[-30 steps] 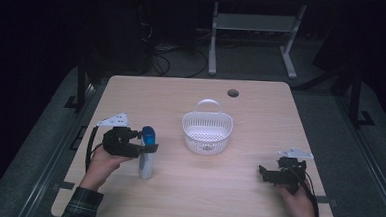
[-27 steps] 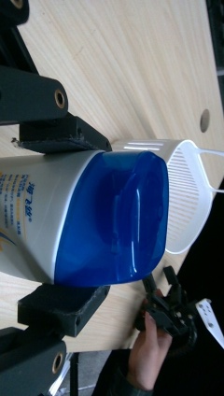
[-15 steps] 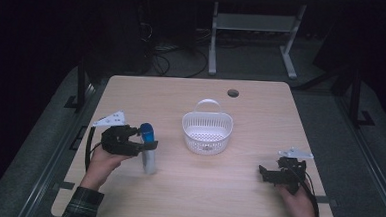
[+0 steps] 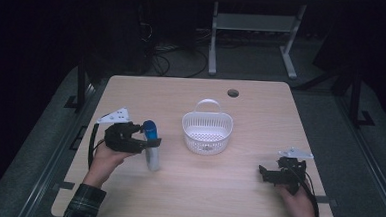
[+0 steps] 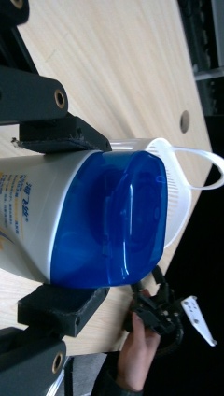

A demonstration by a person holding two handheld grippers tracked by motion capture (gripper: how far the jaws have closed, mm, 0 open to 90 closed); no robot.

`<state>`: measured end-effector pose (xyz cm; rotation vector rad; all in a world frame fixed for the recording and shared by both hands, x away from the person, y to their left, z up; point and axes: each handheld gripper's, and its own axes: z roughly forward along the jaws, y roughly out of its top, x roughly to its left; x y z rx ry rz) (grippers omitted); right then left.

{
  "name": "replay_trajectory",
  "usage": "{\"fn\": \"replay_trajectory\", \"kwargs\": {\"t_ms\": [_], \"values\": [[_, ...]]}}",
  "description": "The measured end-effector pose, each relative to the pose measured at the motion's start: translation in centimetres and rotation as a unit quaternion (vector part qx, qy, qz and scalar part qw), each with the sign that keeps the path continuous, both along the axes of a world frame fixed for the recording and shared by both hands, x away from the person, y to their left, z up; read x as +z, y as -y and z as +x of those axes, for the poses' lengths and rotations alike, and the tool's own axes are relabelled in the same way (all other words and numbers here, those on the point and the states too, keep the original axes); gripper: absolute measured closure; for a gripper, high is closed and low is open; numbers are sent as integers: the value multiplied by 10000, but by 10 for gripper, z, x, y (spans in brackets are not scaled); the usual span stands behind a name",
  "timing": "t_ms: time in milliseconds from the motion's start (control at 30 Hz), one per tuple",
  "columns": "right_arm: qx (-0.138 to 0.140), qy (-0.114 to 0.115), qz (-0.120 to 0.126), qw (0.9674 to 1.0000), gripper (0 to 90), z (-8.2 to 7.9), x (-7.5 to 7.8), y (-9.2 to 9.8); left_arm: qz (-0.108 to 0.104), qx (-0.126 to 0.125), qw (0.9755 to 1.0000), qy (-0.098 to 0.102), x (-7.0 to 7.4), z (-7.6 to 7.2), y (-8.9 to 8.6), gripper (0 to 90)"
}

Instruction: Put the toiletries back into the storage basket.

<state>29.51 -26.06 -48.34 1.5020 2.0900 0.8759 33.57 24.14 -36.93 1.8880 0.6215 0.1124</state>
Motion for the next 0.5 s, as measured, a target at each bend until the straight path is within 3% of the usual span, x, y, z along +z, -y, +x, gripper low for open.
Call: {"fn": "replay_trajectory", "kwargs": {"t_ms": [500], "values": [[30, -4, -1, 10000, 7, -1, 0, 0, -36, -63, 9998, 204, 19, 9, 10, 359]]}}
